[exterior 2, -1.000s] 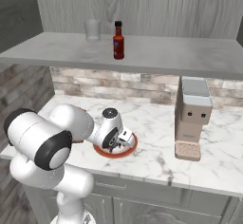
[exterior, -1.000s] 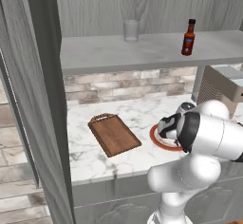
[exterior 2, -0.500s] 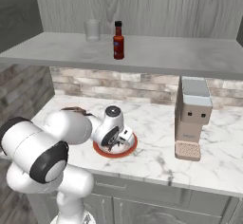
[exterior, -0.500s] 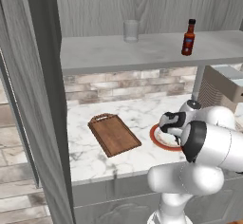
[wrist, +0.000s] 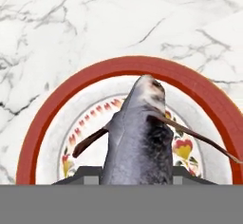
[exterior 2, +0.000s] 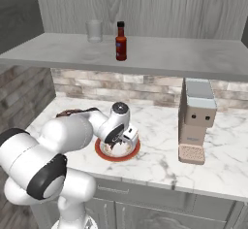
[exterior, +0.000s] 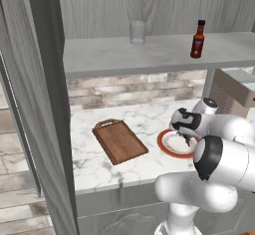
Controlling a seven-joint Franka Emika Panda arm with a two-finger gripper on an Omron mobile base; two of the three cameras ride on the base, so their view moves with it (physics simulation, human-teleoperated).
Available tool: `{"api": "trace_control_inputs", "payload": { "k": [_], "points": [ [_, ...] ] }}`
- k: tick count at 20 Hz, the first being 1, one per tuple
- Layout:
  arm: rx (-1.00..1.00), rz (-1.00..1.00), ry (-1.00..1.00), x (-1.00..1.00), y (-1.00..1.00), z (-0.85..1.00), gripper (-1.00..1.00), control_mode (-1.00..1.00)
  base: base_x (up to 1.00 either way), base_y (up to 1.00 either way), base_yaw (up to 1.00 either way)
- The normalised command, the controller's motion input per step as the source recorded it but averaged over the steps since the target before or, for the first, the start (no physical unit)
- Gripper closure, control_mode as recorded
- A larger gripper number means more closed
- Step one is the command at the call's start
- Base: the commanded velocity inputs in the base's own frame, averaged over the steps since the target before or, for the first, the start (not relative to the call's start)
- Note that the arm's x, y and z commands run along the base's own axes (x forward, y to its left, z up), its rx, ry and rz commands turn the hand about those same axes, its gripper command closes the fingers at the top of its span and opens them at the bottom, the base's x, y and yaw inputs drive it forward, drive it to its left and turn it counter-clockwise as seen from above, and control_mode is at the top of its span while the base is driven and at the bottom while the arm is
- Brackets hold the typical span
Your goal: Pick the fish from the plate and place it on the cutting board. Then pick the condiment bottle from the cabinet and place it next to the cutting board.
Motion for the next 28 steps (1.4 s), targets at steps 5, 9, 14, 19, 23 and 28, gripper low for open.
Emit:
{"api": "trace_control_inputs", "payload": {
  "k": [5,9,14,19,23,28],
  "points": [
    [0.00,0.00,0.00,0.00,0.13,0.04,1.00,-1.00,0.00,0.00,0.00],
    [0.00,0.00,0.00,0.00,0.23,0.03,1.00,-1.00,0.00,0.00,0.00],
    [0.00,0.00,0.00,0.00,0.26,0.04,1.00,-1.00,0.00,0.00,0.00],
    [0.00,0.00,0.00,0.00,0.28,0.08,1.00,-1.00,0.00,0.00,0.00],
    [0.00,0.00,0.00,0.00,0.31,0.09,1.00,-1.00,0.00,0.00,0.00],
    [0.00,0.00,0.00,0.00,0.32,0.09,1.00,-1.00,0.00,0.00,0.00]
  ]
}}
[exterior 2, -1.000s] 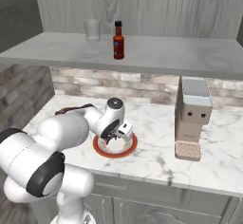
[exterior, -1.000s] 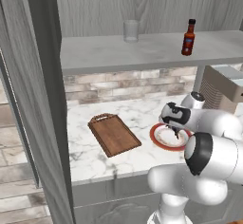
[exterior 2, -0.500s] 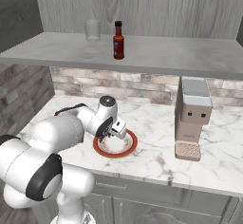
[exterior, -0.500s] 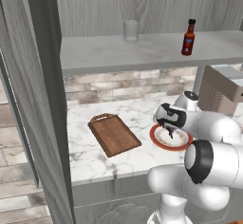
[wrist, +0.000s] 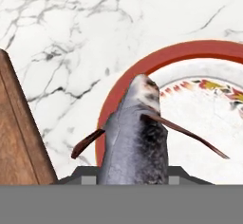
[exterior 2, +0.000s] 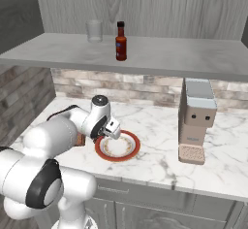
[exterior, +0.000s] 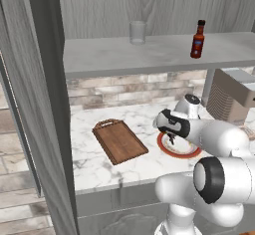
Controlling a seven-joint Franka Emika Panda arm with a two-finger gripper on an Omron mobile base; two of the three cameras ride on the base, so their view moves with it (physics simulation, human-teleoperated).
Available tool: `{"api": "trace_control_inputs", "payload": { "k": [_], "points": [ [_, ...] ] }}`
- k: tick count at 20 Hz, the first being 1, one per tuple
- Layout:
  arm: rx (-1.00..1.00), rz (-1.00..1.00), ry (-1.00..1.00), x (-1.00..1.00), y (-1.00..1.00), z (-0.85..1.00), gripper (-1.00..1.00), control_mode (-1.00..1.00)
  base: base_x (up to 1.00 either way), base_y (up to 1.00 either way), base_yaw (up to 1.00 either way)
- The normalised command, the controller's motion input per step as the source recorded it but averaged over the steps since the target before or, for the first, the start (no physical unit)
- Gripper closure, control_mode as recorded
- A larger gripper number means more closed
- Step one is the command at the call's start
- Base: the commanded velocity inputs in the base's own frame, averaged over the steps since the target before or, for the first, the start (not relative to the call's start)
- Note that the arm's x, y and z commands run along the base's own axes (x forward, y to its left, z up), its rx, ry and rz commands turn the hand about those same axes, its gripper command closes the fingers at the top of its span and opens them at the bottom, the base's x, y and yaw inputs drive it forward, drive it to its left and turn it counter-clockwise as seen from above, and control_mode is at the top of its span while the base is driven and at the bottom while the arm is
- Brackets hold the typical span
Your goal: Pick the fish from the plate and place it on the cutting board. Then pick the condiment bottle from the cabinet and place it next to the cutting board.
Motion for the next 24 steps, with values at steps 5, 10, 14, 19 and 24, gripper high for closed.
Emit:
{"api": "trace_control_inputs", "payload": {
  "k": [5,10,14,19,24],
  "points": [
    [0.00,0.00,0.00,0.00,0.37,0.08,1.00,-1.00,0.00,0.00,0.00],
    [0.00,0.00,0.01,0.00,0.38,0.07,1.00,-1.00,0.00,0.00,0.00],
    [0.00,0.00,0.01,0.00,0.39,0.05,1.00,-1.00,0.00,0.00,0.00],
    [0.00,0.00,0.03,0.00,0.43,0.04,1.00,-1.00,0.00,0.00,0.00],
    [0.00,0.00,0.04,0.00,0.44,0.05,1.00,-1.00,0.00,0.00,0.00]
  ]
}}
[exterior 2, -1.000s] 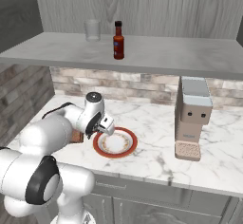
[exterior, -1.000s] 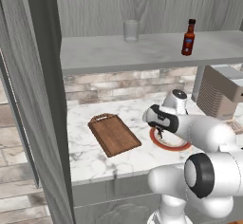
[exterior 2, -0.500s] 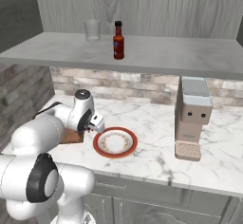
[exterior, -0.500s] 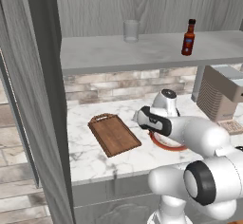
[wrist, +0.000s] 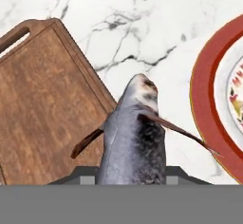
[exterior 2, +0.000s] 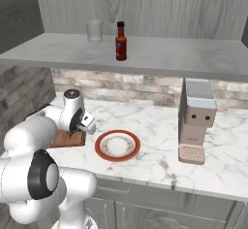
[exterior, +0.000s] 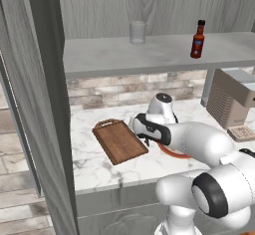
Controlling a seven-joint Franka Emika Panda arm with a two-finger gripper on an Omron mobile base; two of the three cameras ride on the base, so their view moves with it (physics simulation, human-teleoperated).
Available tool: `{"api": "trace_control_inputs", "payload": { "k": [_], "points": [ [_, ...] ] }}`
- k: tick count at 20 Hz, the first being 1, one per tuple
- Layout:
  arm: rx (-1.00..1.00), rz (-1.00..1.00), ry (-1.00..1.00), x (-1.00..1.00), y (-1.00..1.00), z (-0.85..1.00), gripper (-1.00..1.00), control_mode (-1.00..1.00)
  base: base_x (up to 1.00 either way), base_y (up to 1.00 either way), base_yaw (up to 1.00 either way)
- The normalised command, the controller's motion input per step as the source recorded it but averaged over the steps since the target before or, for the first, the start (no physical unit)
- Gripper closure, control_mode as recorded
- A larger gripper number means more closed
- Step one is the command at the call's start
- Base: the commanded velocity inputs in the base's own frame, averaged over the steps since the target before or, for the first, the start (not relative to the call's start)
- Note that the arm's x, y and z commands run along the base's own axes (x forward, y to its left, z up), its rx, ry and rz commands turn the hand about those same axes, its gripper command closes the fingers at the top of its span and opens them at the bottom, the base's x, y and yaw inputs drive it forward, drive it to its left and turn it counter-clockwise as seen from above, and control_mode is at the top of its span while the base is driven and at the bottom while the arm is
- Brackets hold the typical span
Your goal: Pick the fish from the plate and place it on the cutting board. Then pick the condiment bottle from the cabinet and place it next to the cutting board.
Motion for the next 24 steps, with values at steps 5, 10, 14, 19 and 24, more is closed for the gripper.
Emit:
{"api": "trace_control_inputs", "payload": {
  "k": [5,10,14,19,24],
  "points": [
    [0.00,0.00,0.04,0.00,0.43,0.05,1.00,-1.00,0.00,0.00,0.00],
    [0.00,0.00,0.04,0.00,0.42,0.02,1.00,-1.00,0.00,0.00,0.00],
    [0.00,0.00,0.01,0.00,0.36,0.00,1.00,-1.00,0.00,0.00,0.00],
    [0.00,0.00,0.00,0.00,0.24,-0.04,1.00,-1.00,0.00,0.00,0.00],
    [0.00,0.00,0.00,0.01,0.13,-0.09,1.00,-1.00,0.00,0.00,0.00]
  ]
}}
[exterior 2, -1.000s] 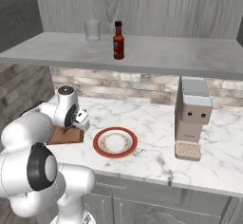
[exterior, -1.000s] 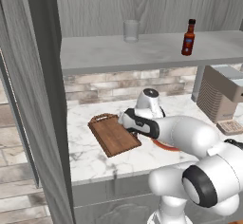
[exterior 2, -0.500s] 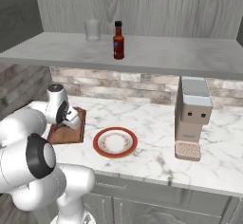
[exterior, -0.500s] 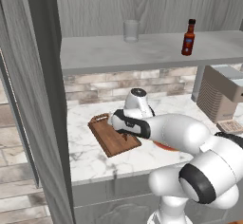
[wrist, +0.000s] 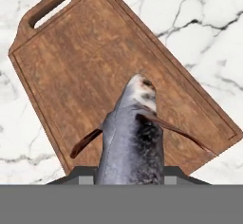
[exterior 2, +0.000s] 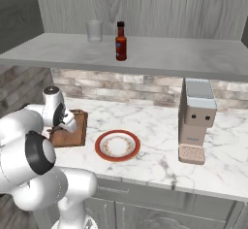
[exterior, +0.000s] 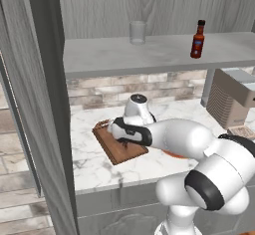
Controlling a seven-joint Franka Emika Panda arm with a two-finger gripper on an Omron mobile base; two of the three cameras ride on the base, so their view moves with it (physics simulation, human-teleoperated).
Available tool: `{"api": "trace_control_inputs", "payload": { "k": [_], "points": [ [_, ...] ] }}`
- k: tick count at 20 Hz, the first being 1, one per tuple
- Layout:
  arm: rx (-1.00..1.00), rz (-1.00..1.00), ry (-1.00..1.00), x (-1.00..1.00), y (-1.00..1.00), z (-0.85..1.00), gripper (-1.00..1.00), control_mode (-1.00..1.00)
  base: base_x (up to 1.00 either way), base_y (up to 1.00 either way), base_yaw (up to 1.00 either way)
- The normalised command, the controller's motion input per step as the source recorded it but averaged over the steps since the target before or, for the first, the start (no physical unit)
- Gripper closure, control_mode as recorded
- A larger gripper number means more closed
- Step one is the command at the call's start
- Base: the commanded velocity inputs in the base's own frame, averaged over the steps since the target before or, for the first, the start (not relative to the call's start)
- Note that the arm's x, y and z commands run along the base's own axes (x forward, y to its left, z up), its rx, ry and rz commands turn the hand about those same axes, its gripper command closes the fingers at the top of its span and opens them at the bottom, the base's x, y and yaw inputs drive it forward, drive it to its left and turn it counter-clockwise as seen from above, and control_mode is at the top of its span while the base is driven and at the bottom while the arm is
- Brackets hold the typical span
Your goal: Pick the fish from the plate and place it on the cutting board. Then pick the condiment bottle from the cabinet and place it next to the cutting board.
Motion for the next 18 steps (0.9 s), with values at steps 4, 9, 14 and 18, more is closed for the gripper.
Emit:
{"api": "trace_control_inputs", "payload": {
  "k": [4,9,14,18],
  "points": [
    [0.00,0.00,0.00,0.06,0.05,-0.10,1.00,-1.00,0.00,0.00,0.00],
    [0.00,0.00,0.00,0.10,0.00,-0.04,1.00,-1.00,0.00,0.00,0.00],
    [0.00,0.00,0.00,0.13,0.00,-0.04,1.00,-1.00,0.00,0.00,0.00],
    [0.00,0.00,0.00,0.12,0.00,-0.14,1.00,-1.00,0.00,0.00,0.00]
  ]
}}
